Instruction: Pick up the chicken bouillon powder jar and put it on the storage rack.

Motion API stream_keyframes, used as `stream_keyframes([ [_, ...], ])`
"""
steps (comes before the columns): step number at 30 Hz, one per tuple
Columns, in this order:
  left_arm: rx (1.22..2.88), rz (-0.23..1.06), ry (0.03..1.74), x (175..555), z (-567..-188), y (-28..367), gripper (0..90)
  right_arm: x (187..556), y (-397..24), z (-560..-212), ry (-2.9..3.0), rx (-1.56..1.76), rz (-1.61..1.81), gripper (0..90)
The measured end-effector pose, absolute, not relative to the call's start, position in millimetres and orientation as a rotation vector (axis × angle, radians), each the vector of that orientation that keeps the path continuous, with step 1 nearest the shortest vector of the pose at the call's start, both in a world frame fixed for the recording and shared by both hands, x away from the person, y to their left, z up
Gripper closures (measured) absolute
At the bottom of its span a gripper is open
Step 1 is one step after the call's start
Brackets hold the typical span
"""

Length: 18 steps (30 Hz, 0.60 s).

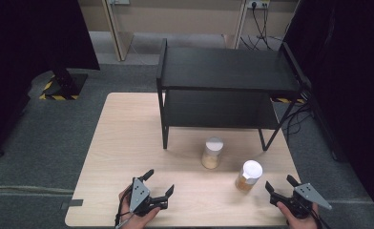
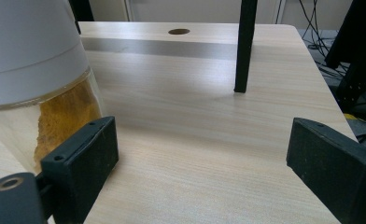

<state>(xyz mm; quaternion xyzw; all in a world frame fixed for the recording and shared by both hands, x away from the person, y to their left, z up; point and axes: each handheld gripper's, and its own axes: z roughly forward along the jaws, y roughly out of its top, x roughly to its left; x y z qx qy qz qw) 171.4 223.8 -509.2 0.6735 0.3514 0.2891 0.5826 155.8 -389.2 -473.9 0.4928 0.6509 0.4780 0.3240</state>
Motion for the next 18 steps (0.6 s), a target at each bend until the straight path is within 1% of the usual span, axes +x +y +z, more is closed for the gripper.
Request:
stream_keyframes([
  [6, 1.578, 0.658, 0.802, 176.2, -508.5, 221.4, 9.0, 156.2, -388.9, -473.5, 1.71, 1.293, 1.251, 9.2],
  [18, 1.576, 0.652, 0.728, 191.5, -497.1, 202.6, 9.1, 156.3, -389.1, -473.3, 1.706, 1.301, 1.251, 9.0],
])
